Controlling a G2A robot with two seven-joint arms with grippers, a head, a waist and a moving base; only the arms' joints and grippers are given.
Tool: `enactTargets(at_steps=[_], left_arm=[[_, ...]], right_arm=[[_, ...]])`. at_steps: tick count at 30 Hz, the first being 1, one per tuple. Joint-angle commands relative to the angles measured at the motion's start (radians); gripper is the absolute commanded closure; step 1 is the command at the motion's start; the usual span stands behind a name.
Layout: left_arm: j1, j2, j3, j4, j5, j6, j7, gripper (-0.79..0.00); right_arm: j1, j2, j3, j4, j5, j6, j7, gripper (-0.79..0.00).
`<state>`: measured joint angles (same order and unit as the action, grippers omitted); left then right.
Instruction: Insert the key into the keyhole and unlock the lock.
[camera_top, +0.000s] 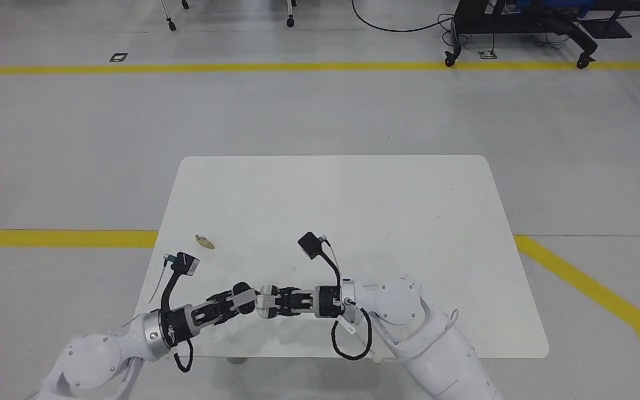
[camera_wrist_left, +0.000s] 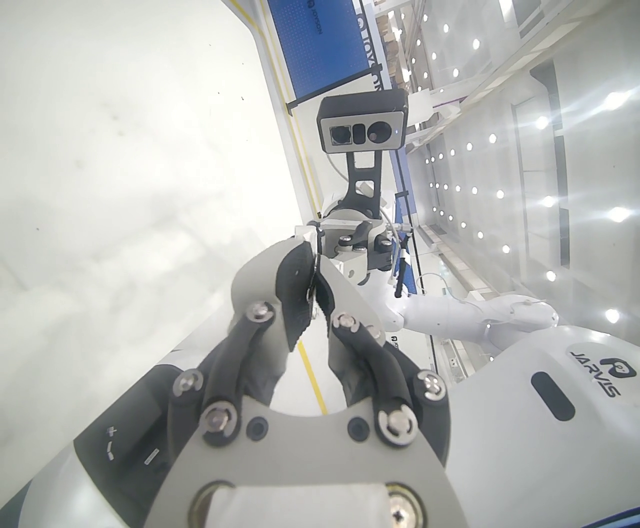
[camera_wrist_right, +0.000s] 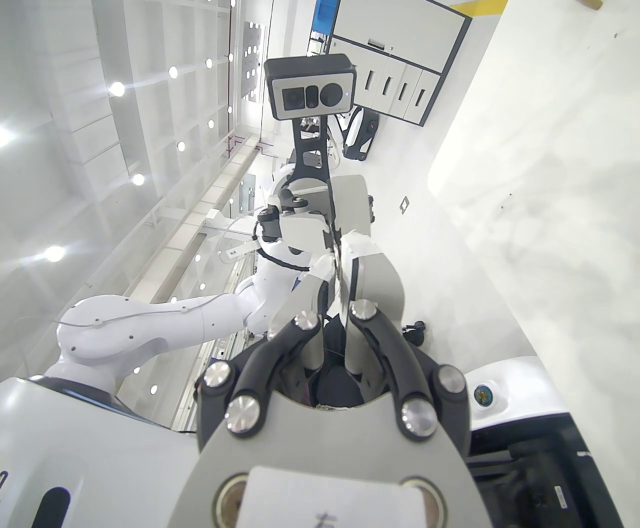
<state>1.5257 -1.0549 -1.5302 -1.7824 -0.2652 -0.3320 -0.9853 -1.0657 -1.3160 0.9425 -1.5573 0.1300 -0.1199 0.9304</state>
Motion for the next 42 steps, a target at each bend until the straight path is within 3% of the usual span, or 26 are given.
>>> enactTargets(at_steps=[1,8,14,20,22,42], left_arm=[[0.0,0.001,-0.001,0.0,-0.001,0.0,0.003,-0.785],[0.006,0.006,-0.024,0.004,-0.026,-0.014,0.015,-0.785],[0.024,0.017,-0.115,0.024,-0.115,-0.004,-0.018,-0.785],[-0.109,0.051,-0.206,0.135,-0.276,0.305,-0.345,-0.785],[-0.148,0.06,-0.215,0.163,-0.284,0.403,-0.393,-0.785],[-0.148,0.06,-0.215,0.163,-0.284,0.403,-0.393,-0.785]], right_arm=[[-0.002,0.001,0.002,-0.001,0.0,-0.001,-0.001,0.0],[-0.011,0.008,0.019,-0.008,0.005,-0.007,0.001,0.0],[-0.059,0.028,0.106,-0.033,0.023,-0.073,-0.029,0.0],[-0.115,0.045,0.187,-0.063,0.045,-0.135,-0.056,0.0],[-0.115,0.045,0.187,-0.063,0.045,-0.135,-0.056,0.0],[-0.115,0.045,0.187,-0.063,0.045,-0.135,-0.056,0.0]])
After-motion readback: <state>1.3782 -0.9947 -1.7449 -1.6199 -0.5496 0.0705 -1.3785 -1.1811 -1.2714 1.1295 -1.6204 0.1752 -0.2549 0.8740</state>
